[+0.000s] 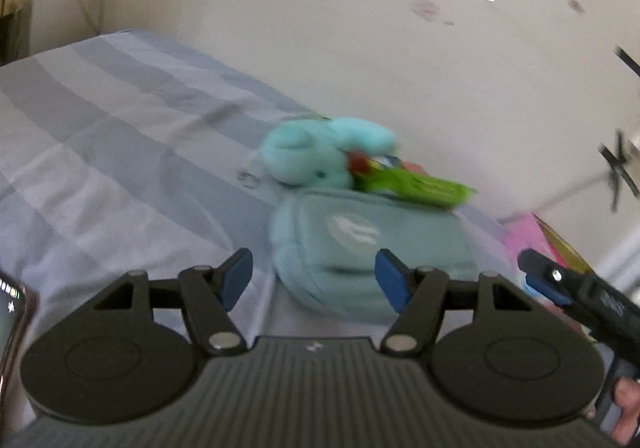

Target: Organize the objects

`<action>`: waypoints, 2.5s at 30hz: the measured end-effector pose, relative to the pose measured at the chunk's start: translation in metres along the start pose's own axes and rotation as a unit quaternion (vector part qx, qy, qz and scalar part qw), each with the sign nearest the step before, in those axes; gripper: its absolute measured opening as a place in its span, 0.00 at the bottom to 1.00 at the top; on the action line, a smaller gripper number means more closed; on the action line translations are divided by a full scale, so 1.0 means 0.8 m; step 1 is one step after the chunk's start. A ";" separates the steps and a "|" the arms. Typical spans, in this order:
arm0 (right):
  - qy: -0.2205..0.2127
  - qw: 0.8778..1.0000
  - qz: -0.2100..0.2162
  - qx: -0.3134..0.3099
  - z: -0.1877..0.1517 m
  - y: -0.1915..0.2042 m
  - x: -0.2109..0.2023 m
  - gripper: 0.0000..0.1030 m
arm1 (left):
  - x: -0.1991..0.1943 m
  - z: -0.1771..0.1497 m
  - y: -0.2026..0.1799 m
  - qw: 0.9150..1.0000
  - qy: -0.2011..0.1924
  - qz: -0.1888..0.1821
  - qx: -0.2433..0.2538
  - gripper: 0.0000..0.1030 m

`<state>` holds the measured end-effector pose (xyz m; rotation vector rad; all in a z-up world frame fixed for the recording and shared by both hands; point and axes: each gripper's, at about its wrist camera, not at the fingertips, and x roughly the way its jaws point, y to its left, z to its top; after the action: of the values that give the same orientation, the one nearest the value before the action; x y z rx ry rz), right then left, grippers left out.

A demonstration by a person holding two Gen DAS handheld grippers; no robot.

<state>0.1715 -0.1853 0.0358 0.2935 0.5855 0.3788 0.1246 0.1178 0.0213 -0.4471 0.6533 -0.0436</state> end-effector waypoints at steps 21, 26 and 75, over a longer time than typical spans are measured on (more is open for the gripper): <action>0.083 0.996 -0.025 -0.003 -0.081 0.011 -0.037 0.53 | -0.018 -0.048 0.002 0.996 0.049 -0.028 0.069 0.61; 0.068 0.997 -0.024 0.019 -0.119 0.002 -0.108 0.53 | -0.051 -0.088 -0.010 0.992 0.061 -0.056 0.095 0.61; -0.172 0.972 -0.153 -0.047 -0.086 -0.035 -0.295 0.58 | -0.084 -0.077 -0.246 0.960 -0.036 -0.154 0.231 0.63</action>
<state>-0.0424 -0.2993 0.0837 0.1677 0.2641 0.0531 0.0543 -0.0724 0.0987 -0.0922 0.4757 -0.4648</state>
